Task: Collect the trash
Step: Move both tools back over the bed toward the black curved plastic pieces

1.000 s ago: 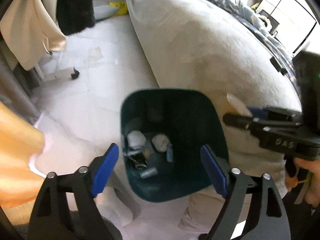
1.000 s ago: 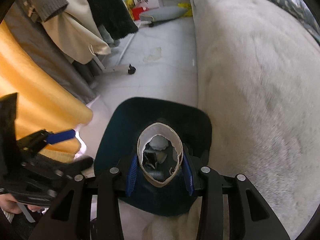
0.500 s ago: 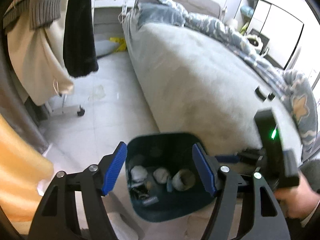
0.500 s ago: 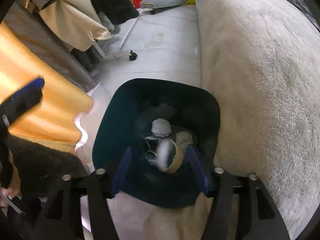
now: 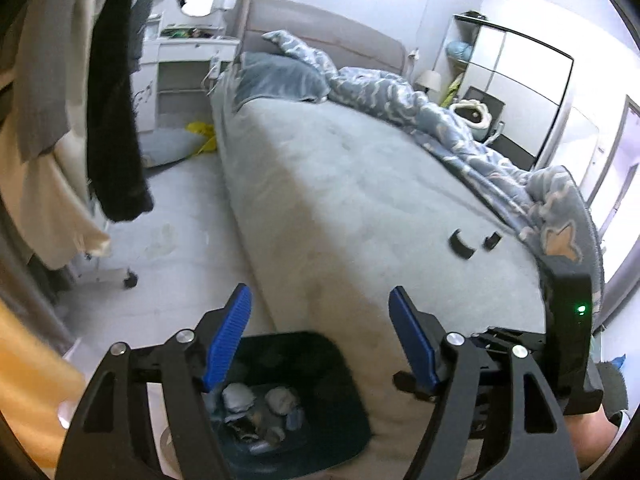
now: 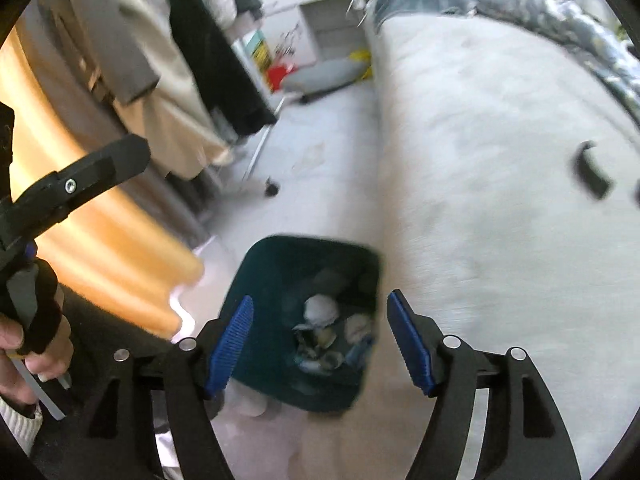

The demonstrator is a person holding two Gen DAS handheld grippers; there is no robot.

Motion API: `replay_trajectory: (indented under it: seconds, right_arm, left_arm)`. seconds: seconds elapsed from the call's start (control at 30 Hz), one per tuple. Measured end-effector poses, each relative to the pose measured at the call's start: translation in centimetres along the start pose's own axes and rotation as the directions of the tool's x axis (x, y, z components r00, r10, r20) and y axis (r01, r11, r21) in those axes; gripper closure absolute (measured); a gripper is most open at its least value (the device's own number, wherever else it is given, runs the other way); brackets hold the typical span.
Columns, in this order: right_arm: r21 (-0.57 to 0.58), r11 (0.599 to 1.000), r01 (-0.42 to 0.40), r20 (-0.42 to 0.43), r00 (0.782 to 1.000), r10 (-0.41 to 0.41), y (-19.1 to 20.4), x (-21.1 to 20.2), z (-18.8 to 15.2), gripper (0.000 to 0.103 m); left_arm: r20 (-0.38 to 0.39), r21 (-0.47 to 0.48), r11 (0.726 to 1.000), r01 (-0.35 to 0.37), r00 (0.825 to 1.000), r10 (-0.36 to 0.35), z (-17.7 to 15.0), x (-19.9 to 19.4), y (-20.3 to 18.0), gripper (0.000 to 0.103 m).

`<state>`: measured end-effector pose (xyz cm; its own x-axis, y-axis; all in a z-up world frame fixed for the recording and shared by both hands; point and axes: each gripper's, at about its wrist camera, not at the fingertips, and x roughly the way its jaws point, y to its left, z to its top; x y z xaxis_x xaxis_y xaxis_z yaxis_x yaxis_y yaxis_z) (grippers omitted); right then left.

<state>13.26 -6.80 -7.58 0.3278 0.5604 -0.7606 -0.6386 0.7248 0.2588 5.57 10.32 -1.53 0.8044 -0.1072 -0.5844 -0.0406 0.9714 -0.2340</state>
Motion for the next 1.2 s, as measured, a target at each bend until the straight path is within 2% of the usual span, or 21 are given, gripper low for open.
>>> replay_trajectory:
  seconds: [0.2,0.37,0.67,0.77,0.93,1.07,1.2]
  right_arm:
    - [-0.005,0.998,0.069,0.084,0.994,-0.068,-3.0,-4.1,0.4,0.028]
    - [-0.021,0.992,0.124,0.119,0.986,-0.12,-6.0,-6.2,1.0,0.025]
    - [-0.016,0.981,0.192,0.127,0.974,-0.189,-10.7,-7.1,1.7,0.025]
    - [0.001,0.975,0.223,0.123,0.967,-0.221,-13.4,-7.3,2.0,0.025]
    - [0.038,0.969,0.243,0.129,0.961,-0.246,-16.6,-7.6,2.4,0.025]
    - [0.045,0.963,0.267,0.129,0.954,-0.27,-18.5,-7.7,2.8,0.025]
    - [0.078,0.958,0.277,0.123,0.951,-0.285,-20.8,-7.5,2.8,0.025]
  left_arm:
    - [0.019,0.14,0.989,0.04,0.999,-0.043,1.5,1.1,-3.8,0.021]
    - [-0.008,0.233,0.969,0.088,0.996,-0.088,2.1,3.1,-6.2,0.018]
    - [-0.053,0.324,0.929,0.18,0.984,-0.172,2.6,7.1,-8.6,0.015]
    - [-0.056,0.385,0.9,0.205,0.978,-0.199,2.6,8.7,-9.6,0.014]
    - [-0.09,0.388,0.885,0.256,0.967,-0.24,3.3,11.0,-10.7,0.014]
    - [-0.108,0.397,0.878,0.268,0.963,-0.245,3.8,12.7,-11.6,0.014]
    - [-0.141,0.43,0.859,0.278,0.96,-0.24,3.5,14.4,-12.6,0.014]
